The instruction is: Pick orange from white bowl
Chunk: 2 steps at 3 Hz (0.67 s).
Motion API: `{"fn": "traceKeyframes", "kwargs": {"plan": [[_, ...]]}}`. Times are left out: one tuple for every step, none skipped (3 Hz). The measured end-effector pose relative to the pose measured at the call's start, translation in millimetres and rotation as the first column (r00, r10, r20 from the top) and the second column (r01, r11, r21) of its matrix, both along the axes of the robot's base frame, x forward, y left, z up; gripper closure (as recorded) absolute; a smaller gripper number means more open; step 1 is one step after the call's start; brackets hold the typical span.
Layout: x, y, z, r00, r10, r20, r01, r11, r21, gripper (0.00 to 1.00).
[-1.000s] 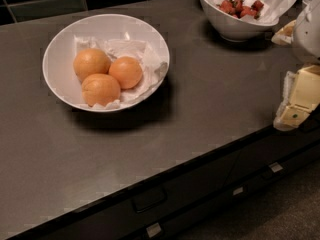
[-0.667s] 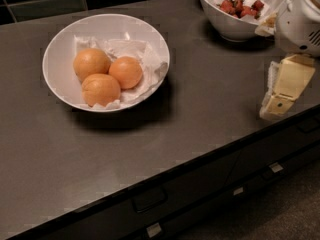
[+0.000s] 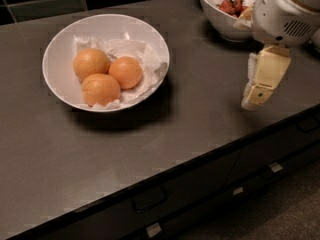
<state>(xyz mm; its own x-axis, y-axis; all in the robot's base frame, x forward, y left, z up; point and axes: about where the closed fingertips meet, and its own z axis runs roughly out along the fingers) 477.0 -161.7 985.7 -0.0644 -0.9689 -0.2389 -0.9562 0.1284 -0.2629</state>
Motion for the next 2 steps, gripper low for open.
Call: {"fn": "traceKeyframes", "kwargs": {"plan": [[11, 13, 16, 0.9984, 0.037, 0.042, -0.037, 0.999, -0.013, 0.0], [30, 43, 41, 0.9879, 0.126, 0.09, -0.123, 0.991, -0.044, 0.0]]}}
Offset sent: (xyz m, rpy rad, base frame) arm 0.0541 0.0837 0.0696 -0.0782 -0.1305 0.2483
